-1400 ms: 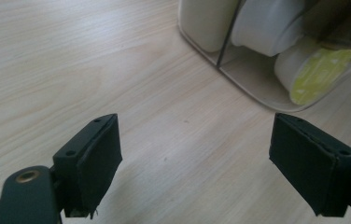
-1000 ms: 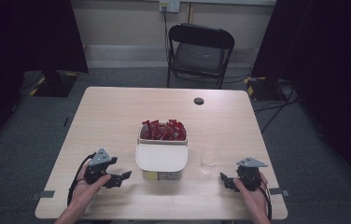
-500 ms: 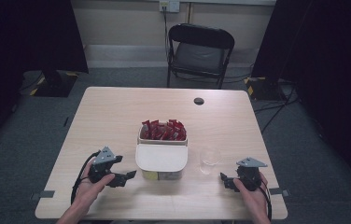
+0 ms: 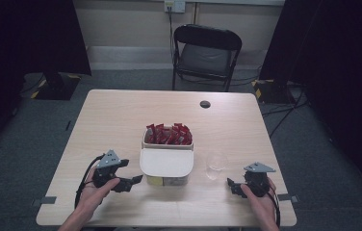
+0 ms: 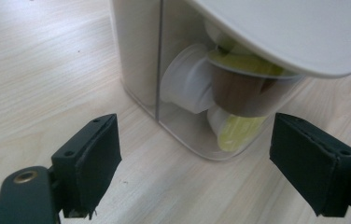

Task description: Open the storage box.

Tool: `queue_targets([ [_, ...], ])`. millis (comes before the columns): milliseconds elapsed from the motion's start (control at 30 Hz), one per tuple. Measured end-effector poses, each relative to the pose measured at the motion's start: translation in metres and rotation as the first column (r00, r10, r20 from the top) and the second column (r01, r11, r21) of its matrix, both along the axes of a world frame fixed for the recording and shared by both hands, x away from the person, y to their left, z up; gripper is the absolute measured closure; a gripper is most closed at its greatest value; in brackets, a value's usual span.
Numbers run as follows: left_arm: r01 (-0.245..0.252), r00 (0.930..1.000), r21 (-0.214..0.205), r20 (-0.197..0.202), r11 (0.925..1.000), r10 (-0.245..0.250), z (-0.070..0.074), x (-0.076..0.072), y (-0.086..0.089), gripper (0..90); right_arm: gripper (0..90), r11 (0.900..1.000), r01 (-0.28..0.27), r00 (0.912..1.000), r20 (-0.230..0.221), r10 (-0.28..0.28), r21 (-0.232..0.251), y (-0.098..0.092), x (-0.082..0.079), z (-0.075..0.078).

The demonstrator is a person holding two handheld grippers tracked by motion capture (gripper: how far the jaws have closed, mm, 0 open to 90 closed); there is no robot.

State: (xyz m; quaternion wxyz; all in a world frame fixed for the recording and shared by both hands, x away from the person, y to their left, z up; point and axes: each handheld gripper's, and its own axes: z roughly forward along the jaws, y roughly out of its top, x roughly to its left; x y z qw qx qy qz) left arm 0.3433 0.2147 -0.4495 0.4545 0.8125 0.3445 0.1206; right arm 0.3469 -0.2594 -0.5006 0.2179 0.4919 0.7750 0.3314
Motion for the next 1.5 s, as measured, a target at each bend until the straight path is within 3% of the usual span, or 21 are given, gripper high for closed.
queue_targets([
  [333, 0.031, 0.9995, -0.013, 0.011, 0.9994, -0.031, 0.007, 0.004, -0.012, 15.5, 9.0, 1.0, 0.0, 1.0, 0.0, 0.0, 0.0, 0.0, 0.0, 0.0],
  [1500, 0.043, 0.9978, -0.067, 0.053, 0.9968, -0.04, 0.03, 0.006, -0.011, 15.6, 9.0, 1.0, -0.004, 1.0, -0.001, 0.004, 0.0, 0.0, 0.0, 0.0],
])
